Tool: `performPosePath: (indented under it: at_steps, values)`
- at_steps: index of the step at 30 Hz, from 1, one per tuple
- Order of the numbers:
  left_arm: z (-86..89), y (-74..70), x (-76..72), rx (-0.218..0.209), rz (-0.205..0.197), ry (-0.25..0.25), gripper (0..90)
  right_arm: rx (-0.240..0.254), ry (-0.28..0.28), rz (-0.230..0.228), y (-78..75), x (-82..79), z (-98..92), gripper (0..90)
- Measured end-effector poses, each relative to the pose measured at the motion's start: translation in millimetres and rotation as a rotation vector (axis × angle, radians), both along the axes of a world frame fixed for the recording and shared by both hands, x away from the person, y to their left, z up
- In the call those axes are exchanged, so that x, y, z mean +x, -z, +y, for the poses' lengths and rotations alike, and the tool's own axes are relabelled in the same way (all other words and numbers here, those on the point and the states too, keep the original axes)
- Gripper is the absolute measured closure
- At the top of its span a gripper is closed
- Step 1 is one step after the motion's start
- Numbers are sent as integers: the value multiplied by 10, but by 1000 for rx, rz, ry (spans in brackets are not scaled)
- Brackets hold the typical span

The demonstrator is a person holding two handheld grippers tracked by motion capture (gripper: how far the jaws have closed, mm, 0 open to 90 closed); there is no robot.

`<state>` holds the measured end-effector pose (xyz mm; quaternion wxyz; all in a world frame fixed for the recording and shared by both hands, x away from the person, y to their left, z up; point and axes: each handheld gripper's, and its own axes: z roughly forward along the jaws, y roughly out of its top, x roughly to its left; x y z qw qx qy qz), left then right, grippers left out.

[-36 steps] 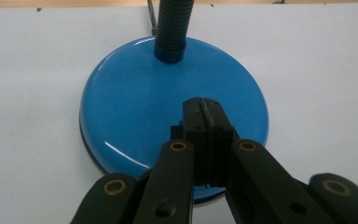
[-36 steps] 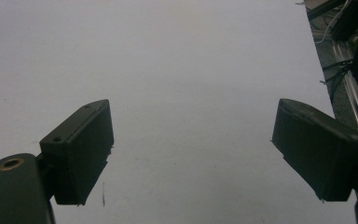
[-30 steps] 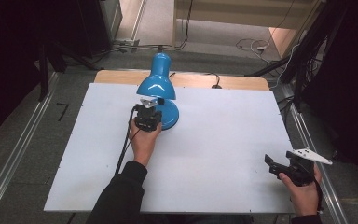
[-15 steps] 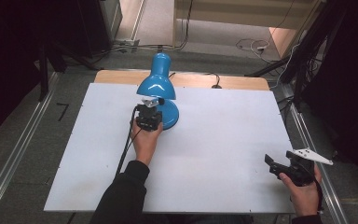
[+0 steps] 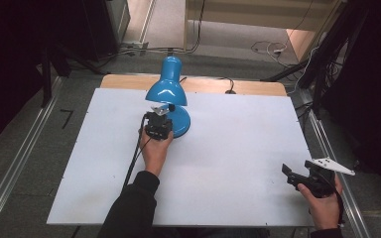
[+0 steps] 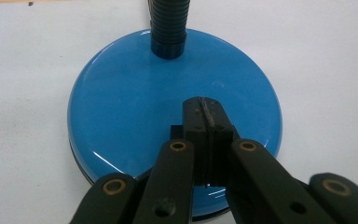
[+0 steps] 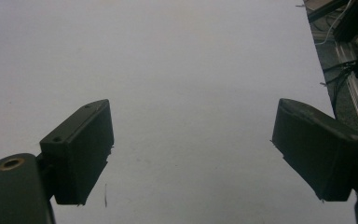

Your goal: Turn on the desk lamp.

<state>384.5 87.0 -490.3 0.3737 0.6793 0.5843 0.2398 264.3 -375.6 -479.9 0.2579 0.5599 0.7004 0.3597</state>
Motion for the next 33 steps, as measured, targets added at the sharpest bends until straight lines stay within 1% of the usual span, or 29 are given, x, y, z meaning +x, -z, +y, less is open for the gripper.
performPosePath:
  at_steps: [3,9,10,12,16,22,25,26,27,28,32,33]
  values:
    - [6,2,-9,5,-5,4,900,0,2,1,-1,-2,2,114]
    - [27,-2,-20,39,-7,8,900,-1,1,2,1,2,5,114]
    - [24,2,-17,32,-12,-1,900,-2,2,3,1,2,7,114]
    - [30,1,-22,38,-8,5,900,-1,4,3,-3,-3,11,114]
    - [17,9,-34,40,-20,-1,900,1,4,1,-7,-8,10,114]
    - [11,12,-38,45,-25,-4,900,0,4,2,-3,-4,9,114]
    - [11,22,-43,34,-33,-9,900,-1,5,2,-4,-5,8,114]
    - [17,19,-47,44,-28,-1,900,0,4,1,-4,-4,7,114]
    - [11,21,-47,42,-33,-3,900,0,4,1,-4,-4,6,114]
    - [5,20,-53,53,-37,-3,900,-1,4,1,-4,-5,6,114]
    - [-30,16,-81,123,-46,13,900,-1,4,2,-1,-3,8,114]
    - [-44,24,-84,116,-54,7,900,-1,5,2,-3,-4,9,114]
